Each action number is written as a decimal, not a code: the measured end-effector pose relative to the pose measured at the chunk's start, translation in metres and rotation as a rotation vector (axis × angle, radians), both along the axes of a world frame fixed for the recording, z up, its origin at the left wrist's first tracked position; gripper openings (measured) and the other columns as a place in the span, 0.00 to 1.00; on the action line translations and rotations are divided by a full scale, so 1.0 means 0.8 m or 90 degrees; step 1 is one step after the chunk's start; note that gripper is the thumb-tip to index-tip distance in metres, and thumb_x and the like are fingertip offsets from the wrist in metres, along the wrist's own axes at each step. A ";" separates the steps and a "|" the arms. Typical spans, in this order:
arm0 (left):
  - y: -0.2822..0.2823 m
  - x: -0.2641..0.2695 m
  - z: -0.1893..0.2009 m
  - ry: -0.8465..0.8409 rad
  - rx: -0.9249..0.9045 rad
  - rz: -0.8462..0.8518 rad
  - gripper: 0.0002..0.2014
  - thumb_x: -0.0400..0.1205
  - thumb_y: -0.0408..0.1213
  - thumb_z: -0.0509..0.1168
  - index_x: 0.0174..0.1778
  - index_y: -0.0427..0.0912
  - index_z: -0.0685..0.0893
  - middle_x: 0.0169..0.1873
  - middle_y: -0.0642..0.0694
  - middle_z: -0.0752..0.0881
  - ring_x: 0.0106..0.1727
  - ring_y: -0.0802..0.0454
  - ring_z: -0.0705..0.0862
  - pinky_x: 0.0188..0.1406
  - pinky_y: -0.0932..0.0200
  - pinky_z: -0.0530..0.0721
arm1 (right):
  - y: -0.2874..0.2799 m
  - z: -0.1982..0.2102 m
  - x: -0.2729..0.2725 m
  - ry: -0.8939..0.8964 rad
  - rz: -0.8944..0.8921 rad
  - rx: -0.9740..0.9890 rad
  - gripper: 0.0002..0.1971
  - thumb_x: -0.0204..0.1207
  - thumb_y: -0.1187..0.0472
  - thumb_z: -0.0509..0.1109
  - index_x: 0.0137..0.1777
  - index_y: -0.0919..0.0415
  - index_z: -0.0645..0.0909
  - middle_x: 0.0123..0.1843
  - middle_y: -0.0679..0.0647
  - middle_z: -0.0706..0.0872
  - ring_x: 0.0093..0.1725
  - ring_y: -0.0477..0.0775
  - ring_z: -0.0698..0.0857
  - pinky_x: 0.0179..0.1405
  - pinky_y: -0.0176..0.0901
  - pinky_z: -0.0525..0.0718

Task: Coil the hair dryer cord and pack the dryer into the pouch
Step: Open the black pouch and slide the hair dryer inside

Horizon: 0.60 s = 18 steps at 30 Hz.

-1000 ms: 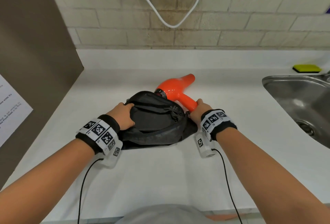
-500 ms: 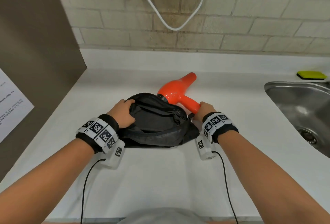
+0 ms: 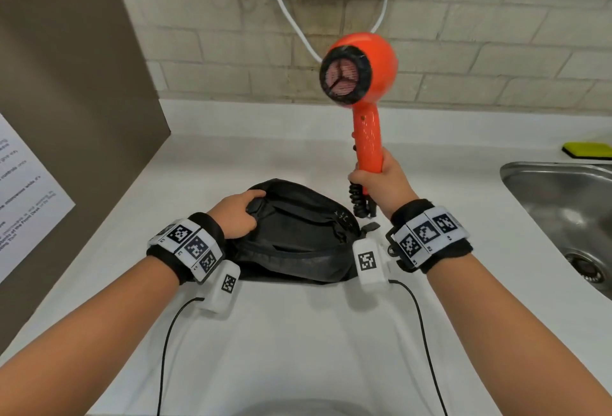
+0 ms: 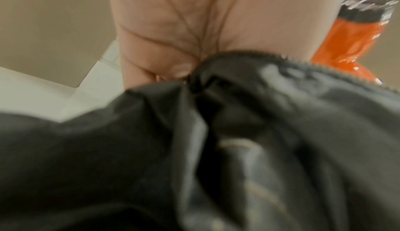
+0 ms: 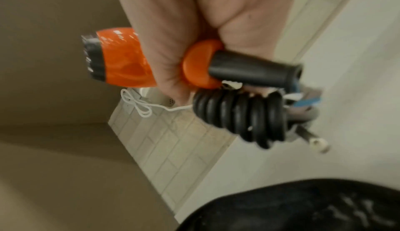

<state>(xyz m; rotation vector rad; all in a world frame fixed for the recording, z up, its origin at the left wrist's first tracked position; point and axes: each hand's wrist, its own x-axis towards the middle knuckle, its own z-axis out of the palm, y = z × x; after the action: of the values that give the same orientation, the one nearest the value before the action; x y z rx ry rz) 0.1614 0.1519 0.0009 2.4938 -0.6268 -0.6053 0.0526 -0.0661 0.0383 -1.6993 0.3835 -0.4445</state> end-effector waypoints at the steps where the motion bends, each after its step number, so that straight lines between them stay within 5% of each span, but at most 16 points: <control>1: -0.001 0.001 0.000 0.005 -0.009 -0.002 0.33 0.76 0.24 0.59 0.77 0.48 0.63 0.70 0.38 0.75 0.67 0.41 0.76 0.59 0.60 0.72 | 0.004 0.004 -0.001 -0.017 0.038 0.016 0.21 0.70 0.76 0.66 0.55 0.50 0.72 0.38 0.48 0.75 0.34 0.48 0.77 0.34 0.37 0.80; 5: -0.003 0.003 0.003 0.038 -0.074 -0.002 0.33 0.76 0.22 0.59 0.76 0.49 0.64 0.67 0.39 0.77 0.56 0.48 0.76 0.53 0.61 0.73 | 0.017 -0.001 -0.003 -0.019 0.127 0.041 0.25 0.71 0.80 0.63 0.50 0.44 0.71 0.41 0.48 0.75 0.37 0.45 0.78 0.32 0.27 0.83; 11: -0.010 0.010 0.011 0.085 -0.173 0.038 0.34 0.74 0.21 0.59 0.76 0.50 0.65 0.62 0.40 0.80 0.56 0.45 0.79 0.53 0.57 0.78 | 0.031 -0.036 0.011 0.059 0.234 0.072 0.21 0.57 0.73 0.68 0.43 0.46 0.73 0.34 0.46 0.77 0.31 0.42 0.80 0.35 0.37 0.78; 14: -0.013 0.018 0.021 0.108 -0.204 0.059 0.38 0.73 0.21 0.59 0.78 0.51 0.61 0.60 0.39 0.80 0.56 0.42 0.79 0.51 0.55 0.80 | 0.032 -0.051 0.018 0.117 0.285 0.080 0.18 0.55 0.71 0.68 0.41 0.49 0.73 0.34 0.48 0.75 0.34 0.48 0.80 0.44 0.43 0.80; 18: -0.014 0.027 0.034 0.139 -0.247 0.063 0.43 0.67 0.23 0.61 0.79 0.52 0.58 0.63 0.35 0.79 0.60 0.34 0.80 0.58 0.40 0.82 | 0.032 -0.059 0.021 0.170 0.289 0.080 0.17 0.53 0.71 0.65 0.39 0.53 0.72 0.38 0.49 0.74 0.28 0.41 0.77 0.22 0.27 0.74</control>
<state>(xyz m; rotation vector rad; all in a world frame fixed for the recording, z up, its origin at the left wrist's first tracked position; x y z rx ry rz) 0.1827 0.1405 0.0284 2.0525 -0.4810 -0.6389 0.0697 -0.0407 -0.0085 -1.6628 0.2015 0.1387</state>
